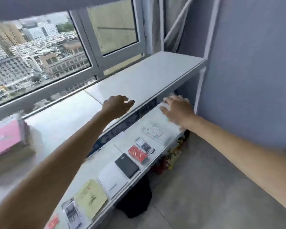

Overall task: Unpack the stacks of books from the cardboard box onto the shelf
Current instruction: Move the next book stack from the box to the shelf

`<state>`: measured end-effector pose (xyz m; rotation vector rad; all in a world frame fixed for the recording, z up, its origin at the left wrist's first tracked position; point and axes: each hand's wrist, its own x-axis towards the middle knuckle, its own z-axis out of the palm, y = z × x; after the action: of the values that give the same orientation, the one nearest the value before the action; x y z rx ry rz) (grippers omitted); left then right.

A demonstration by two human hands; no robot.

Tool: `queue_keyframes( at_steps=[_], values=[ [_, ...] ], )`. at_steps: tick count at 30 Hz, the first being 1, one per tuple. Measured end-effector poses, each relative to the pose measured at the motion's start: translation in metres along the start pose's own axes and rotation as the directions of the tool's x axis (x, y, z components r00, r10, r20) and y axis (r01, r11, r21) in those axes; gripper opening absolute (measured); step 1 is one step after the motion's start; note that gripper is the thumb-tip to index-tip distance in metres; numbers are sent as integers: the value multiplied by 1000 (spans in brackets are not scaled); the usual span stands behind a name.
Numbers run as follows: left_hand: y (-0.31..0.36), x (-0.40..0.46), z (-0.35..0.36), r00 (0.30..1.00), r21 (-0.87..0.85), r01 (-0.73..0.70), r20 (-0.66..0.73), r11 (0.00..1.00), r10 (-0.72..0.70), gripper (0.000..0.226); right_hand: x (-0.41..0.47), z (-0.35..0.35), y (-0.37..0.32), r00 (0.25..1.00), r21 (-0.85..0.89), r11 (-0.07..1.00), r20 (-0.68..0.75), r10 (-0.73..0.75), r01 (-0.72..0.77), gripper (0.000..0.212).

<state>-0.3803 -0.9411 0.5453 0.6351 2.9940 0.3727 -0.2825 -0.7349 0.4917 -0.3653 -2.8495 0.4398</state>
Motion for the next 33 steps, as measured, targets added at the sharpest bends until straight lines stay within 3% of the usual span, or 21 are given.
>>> queue_keyframes(
  at_steps=[4, 9, 16, 23, 29, 33],
  values=[
    [155, 11, 66, 967, 70, -251, 67, 965, 247, 46, -65, -49, 152, 975, -71, 973, -63, 214, -218, 49],
    [339, 8, 151, 866, 83, -478, 208, 874, 454, 40, -165, -94, 315, 869, -121, 861, -111, 482, -494, 52],
    [565, -9, 279, 631, -18, -712, 421, 702, 651, 53, -282, -109, 507, 634, -91, 627, -102, 767, -773, 54],
    [747, -9, 426, 449, -104, -772, 609, 627, 654, 44, -337, -96, 685, 398, -24, 399, 15, 917, -917, 53],
    [815, -13, 539, 384, -168, -711, 722, 683, 576, 42, -362, -58, 787, 285, 45, 281, 202, 937, -959, 56],
    [845, -17, 620, 350, -167, -607, 821, 777, 450, 34, -369, -23, 856, 226, 91, 207, 350, 909, -974, 59]
  ],
)
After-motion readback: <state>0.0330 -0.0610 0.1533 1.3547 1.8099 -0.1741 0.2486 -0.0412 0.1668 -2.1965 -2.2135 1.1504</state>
